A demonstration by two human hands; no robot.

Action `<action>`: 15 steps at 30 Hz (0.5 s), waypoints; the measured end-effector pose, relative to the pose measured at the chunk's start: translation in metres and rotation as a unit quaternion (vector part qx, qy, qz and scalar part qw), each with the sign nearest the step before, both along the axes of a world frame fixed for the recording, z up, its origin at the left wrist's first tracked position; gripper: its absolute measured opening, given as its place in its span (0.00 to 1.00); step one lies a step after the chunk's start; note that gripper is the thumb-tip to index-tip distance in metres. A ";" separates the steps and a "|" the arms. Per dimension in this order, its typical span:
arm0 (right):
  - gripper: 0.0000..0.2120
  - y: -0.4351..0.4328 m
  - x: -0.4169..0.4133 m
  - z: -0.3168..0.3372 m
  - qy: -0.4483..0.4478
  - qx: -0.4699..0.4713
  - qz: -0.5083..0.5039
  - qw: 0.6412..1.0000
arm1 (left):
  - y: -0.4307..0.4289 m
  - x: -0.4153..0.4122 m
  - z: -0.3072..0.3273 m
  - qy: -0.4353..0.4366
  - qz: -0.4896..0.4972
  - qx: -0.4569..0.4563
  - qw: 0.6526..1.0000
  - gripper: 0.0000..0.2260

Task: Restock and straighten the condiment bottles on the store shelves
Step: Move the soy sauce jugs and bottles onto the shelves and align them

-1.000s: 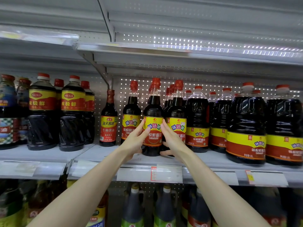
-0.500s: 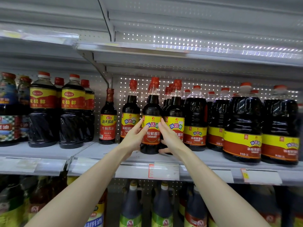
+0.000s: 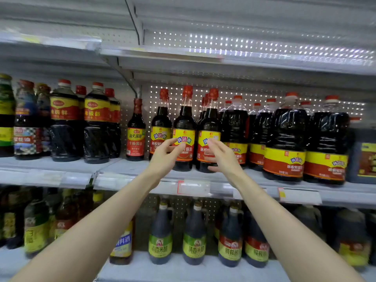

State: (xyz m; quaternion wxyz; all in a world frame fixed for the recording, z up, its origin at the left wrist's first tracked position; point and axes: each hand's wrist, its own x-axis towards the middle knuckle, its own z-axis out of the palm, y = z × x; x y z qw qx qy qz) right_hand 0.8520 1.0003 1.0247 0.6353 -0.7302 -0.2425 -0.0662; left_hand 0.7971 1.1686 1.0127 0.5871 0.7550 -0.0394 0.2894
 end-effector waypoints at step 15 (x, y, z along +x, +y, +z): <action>0.17 -0.135 -0.123 -0.088 0.030 -0.024 -0.118 0.992 | -0.120 -0.106 -0.095 0.052 -0.110 0.002 0.993 0.21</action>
